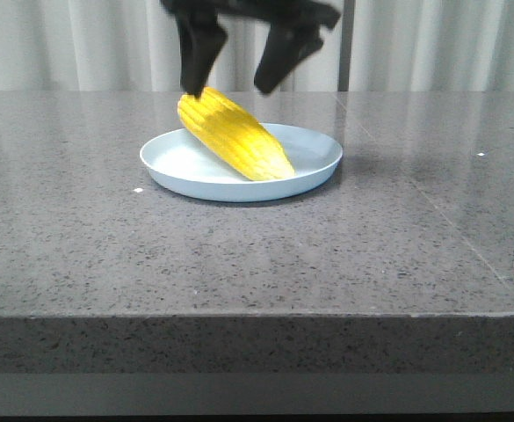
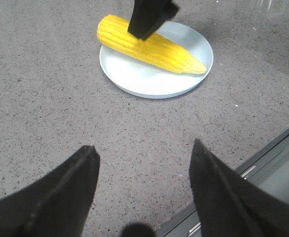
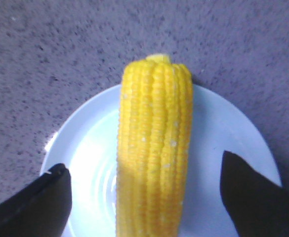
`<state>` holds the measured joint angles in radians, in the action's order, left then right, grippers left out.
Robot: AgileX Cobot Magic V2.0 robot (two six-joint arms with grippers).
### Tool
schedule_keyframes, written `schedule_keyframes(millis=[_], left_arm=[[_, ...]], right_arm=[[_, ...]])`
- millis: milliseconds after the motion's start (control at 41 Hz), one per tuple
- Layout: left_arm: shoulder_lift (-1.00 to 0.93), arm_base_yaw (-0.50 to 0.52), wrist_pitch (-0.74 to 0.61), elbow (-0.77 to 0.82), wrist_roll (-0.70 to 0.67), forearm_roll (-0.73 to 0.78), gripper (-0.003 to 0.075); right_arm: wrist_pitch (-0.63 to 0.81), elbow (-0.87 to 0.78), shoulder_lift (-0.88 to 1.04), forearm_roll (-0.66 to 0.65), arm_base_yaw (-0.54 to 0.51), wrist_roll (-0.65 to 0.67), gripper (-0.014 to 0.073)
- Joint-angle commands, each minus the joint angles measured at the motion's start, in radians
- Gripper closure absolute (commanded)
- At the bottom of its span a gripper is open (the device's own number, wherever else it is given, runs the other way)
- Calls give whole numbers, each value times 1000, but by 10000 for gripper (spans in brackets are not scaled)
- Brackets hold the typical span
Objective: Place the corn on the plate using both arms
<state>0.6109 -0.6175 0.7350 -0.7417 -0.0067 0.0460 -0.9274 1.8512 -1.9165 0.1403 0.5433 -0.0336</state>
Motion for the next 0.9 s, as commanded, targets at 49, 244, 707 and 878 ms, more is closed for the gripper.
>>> schedule_keyframes(millis=[49,244,707,878], left_arm=[[1,-10,-74,-24,-12,-5,311],[1,-10,-74,-24,-12,-5,311],[1,-10,-74,-24,-12,-5,311],[1,-10,-74,-24,-12,-5,311]], right_arm=[[63,1,206,1,-4,-71,-41],[80,-158,431,-3,-4,-117,-41],[80,-614,1010,-21,-4,-128,-41],[59,-757,1190,-30,-4,-128,-41]])
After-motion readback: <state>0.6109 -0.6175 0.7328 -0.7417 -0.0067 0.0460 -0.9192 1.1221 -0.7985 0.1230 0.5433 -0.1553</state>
